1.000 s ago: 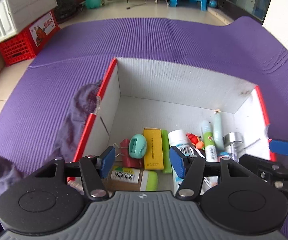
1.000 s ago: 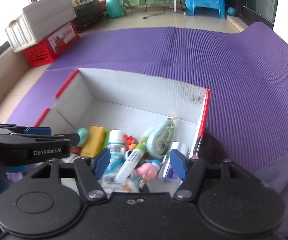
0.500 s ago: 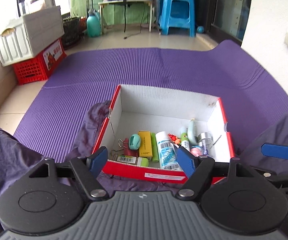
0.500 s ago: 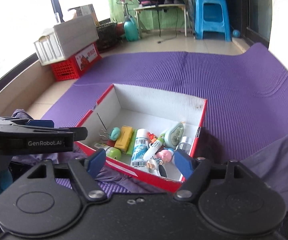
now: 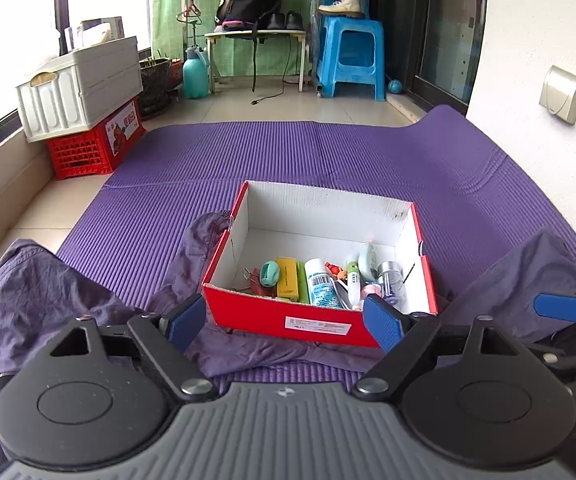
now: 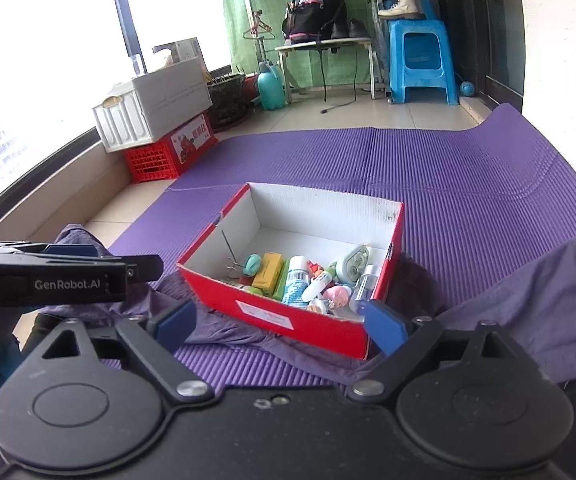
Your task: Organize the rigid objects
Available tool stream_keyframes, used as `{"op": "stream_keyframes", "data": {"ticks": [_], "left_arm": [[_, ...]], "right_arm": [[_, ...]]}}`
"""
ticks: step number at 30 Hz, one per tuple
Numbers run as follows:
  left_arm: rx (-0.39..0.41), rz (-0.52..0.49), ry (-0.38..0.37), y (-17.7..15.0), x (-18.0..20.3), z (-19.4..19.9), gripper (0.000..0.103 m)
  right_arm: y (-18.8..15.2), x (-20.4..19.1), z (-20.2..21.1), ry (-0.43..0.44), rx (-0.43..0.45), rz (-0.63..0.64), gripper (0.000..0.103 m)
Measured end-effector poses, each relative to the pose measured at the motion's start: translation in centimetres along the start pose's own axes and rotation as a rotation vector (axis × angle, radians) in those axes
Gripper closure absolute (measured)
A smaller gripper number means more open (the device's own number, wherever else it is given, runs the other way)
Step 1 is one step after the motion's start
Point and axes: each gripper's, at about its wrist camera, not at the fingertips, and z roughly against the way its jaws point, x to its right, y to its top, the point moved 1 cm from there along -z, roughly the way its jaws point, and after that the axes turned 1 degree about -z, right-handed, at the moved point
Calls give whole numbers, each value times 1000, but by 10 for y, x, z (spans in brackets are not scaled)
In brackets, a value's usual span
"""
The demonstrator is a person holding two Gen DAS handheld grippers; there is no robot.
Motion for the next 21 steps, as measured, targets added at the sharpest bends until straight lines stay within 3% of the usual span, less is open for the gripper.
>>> {"op": "stream_keyframes", "data": {"ticks": [4,11,21], "left_arm": [[-3,2,1,-8,0,10,6],[-13,8,-2,-24,4,19,1],[1,13,-9,-50,7,37,0]], "right_arm": [[-9,-3,14,3,31,19,3],[-23,-4,35,12,75,4,0],[-39,-1,56,3,130,-8,0]]}}
